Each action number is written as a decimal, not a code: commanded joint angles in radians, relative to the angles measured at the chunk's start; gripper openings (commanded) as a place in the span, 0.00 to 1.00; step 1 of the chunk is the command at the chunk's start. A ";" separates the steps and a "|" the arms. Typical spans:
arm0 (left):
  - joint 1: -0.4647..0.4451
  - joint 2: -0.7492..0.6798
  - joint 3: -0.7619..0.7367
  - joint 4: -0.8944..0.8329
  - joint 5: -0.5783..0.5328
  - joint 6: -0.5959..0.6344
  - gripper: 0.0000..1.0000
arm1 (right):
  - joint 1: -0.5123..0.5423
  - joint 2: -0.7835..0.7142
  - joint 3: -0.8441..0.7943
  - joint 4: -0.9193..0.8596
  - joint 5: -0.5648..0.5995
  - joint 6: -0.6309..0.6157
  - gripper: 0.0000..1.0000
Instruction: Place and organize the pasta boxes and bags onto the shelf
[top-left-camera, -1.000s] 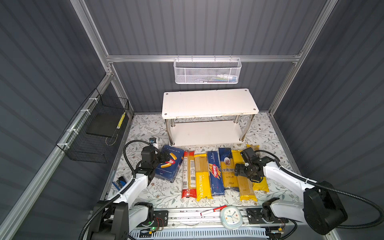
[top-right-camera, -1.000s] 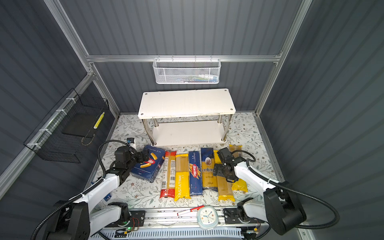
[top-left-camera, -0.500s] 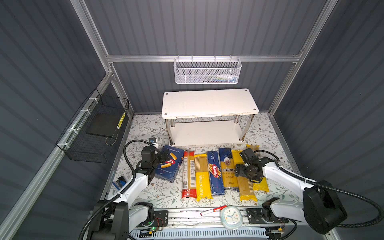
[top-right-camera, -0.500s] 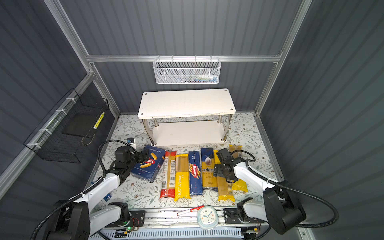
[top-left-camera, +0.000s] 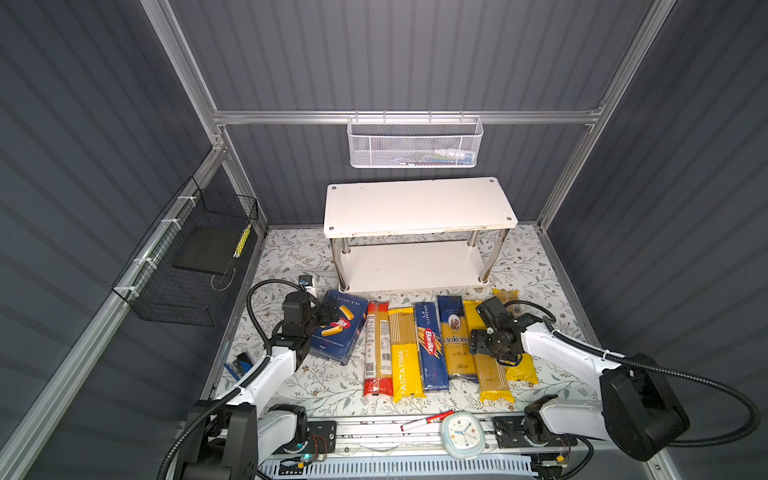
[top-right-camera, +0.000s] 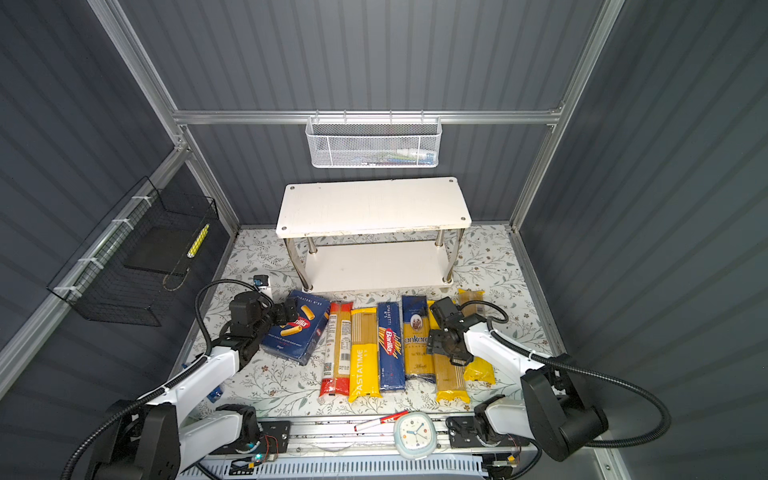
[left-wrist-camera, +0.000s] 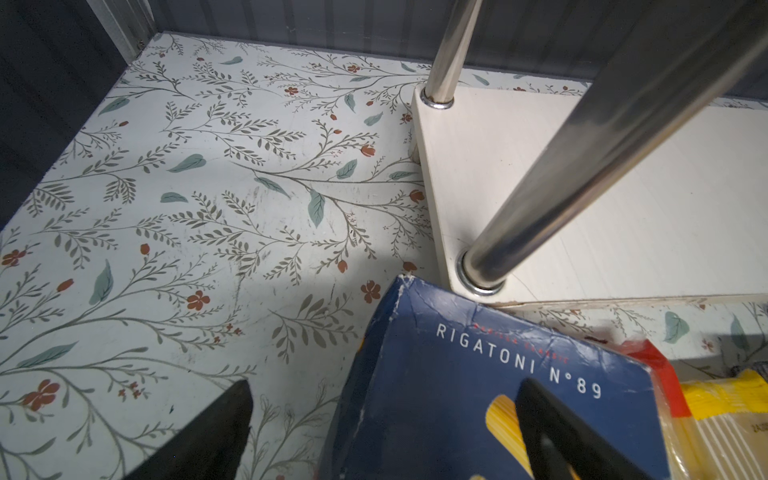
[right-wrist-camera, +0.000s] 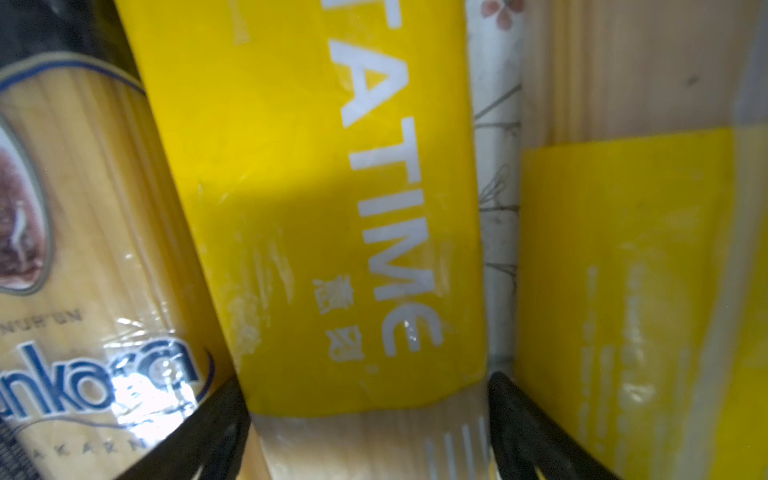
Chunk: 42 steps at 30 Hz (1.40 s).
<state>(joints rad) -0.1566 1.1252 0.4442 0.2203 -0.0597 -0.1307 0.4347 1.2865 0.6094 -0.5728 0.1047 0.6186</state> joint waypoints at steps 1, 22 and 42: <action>-0.004 0.013 0.034 -0.019 -0.013 0.013 1.00 | 0.007 -0.016 -0.018 -0.010 -0.007 0.011 0.78; -0.003 0.013 0.035 -0.027 -0.023 0.009 0.99 | 0.006 -0.215 -0.023 -0.077 -0.039 0.021 0.22; -0.004 -0.011 0.025 -0.034 -0.046 0.002 0.99 | -0.043 -0.468 0.107 -0.169 -0.110 -0.042 0.00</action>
<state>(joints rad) -0.1566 1.1339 0.4538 0.2020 -0.0944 -0.1310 0.3985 0.8402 0.6762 -0.7048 0.0143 0.6086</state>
